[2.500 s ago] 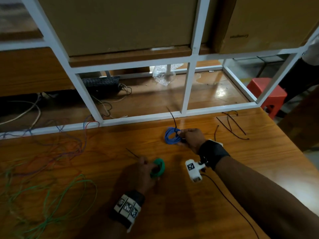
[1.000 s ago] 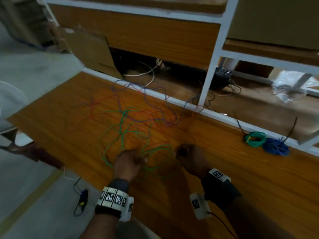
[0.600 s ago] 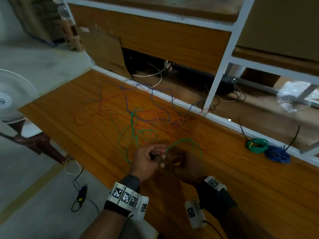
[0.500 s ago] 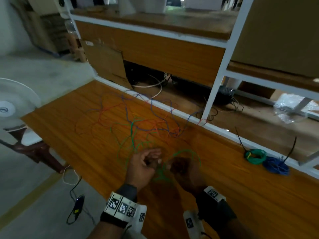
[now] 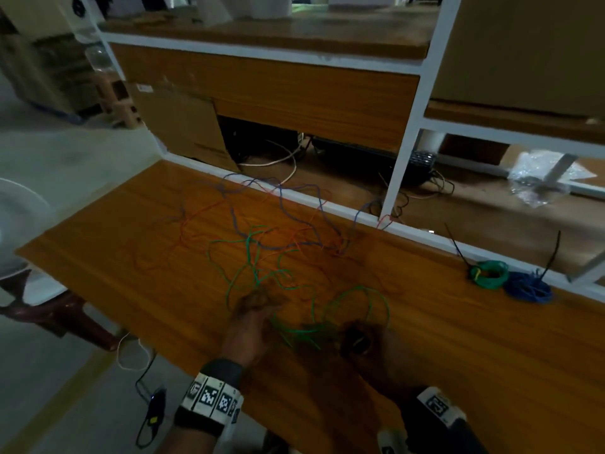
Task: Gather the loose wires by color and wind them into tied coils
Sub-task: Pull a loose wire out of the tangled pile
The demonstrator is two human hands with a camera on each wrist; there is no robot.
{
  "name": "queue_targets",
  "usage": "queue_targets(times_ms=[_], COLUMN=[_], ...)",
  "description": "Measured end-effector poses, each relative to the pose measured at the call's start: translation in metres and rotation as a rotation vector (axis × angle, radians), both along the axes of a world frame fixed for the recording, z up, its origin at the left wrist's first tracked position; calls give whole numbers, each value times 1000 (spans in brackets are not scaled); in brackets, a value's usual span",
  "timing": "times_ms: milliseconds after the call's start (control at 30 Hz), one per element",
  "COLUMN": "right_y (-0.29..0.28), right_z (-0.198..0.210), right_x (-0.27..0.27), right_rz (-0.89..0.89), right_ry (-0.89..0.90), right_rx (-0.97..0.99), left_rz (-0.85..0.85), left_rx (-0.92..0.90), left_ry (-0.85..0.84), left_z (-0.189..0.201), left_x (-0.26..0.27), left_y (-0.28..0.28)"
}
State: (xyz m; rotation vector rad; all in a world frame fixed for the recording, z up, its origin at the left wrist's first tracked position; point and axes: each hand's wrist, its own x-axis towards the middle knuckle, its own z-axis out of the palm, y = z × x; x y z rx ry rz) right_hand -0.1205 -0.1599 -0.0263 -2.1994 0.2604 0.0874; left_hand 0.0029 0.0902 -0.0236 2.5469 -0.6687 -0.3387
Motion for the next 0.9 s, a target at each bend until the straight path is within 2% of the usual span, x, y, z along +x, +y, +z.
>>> queue_targets(times_ms=[67, 133, 167, 267, 300, 400, 433, 467, 533, 567, 600, 633, 667, 767, 800, 833, 900], right_y=[18, 32, 39, 52, 56, 65, 69, 75, 85, 88, 89, 88, 88, 88, 87, 84, 74], right_z=[-8, -12, -15, -8, -5, 8, 15, 23, 37, 42, 45, 48, 49, 50, 53, 57, 75], right_x=[9, 20, 28, 48, 54, 61, 63, 66, 75, 81, 87, 92, 95, 96, 95, 95, 95], right_rz=[-48, -110, -134, -188, -198, -225, -202, -169, -105, -81, -67, -61, -63, -149, -219, -298, -394], right_ry=[-33, -74, -81, -66, -59, -68, -100, -139, -192, -213, -222, -219, -202, -175, -205, -258, -362], right_rx=[6, -23, -53, -52, -54, -80, -79, -86, -98, -111, -127, -136, -143, -130, -88, -32, 57], left_rz=[88, 243, 303, 275, 273, 333, 304, 212, 19, -20, -35, -63, -89, 15, 10, -47, -229], left_rx=[-121, -279, -316, -310, -375, -630, -625, -517, -180, -65, -44, -61, -157, -682, -775, -812, -809], left_ry=[-52, -182, -174, 261, 371, 532, 493, 377, 18, -149, -250, -253, -156, 534, 689, 767, 783], left_z=[-5, -13, -17, -11, -5, 23, 39, 49, 65, 73, 81, 91, 98, 124, 132, 139, 154], left_x=[15, 35, 47, 70, 73, 79, 82, 88, 98, 101, 103, 104, 106, 100, 98, 96, 92], left_y=[10, 21, 27, 24, 22, 14, 13, 13, 13, 13, 11, 9, 6, -2, -3, -3, 0])
